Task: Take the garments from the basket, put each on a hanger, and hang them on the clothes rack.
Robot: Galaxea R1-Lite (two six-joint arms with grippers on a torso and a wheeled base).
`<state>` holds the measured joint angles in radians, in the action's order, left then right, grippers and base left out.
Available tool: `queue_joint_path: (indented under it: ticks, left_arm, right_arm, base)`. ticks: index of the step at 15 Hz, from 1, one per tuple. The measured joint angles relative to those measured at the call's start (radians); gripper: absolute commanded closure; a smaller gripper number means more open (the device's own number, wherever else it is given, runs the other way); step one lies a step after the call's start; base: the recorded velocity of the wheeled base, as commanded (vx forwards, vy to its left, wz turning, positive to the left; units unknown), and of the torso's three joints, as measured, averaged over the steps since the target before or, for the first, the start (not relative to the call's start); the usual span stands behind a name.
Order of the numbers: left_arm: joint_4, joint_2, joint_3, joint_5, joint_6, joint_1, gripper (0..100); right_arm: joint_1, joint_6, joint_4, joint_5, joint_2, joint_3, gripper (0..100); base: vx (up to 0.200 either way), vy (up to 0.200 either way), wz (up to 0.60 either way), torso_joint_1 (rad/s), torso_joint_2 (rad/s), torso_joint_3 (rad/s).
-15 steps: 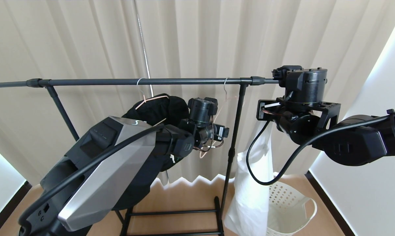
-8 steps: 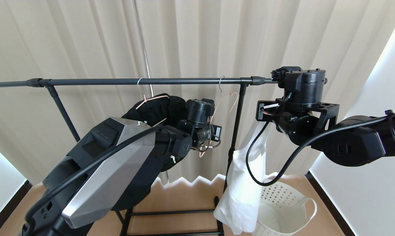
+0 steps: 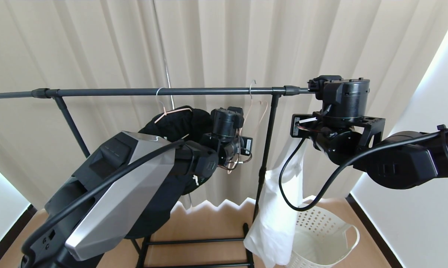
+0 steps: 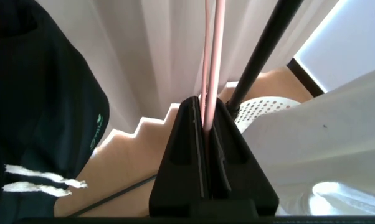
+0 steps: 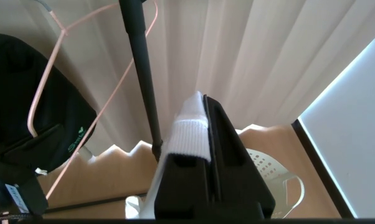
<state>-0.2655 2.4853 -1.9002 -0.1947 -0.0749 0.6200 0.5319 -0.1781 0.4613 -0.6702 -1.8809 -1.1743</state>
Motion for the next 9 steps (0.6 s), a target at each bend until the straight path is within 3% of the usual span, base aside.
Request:
queue_joint_path:
  ticks: [4, 9]
  left_arm:
    - [-0.01, -0.029, 0.045, -0.001, -0.003, 0.003, 100]
    - [-0.089, -0.106, 0.195, -0.006, -0.004, 0.022, 100]
  right_arm:
    - [0.0, 0.0, 0.0, 0.0, 0.002, 0.0, 100]
    - [0.0, 0.0, 0.001, 0.0, 0.002, -0.001, 100]
  base:
    - [0.0, 0.0, 0.0, 0.0, 0.0, 0.0]
    - [0.0, 0.0, 0.0, 0.0, 0.0, 0.0]
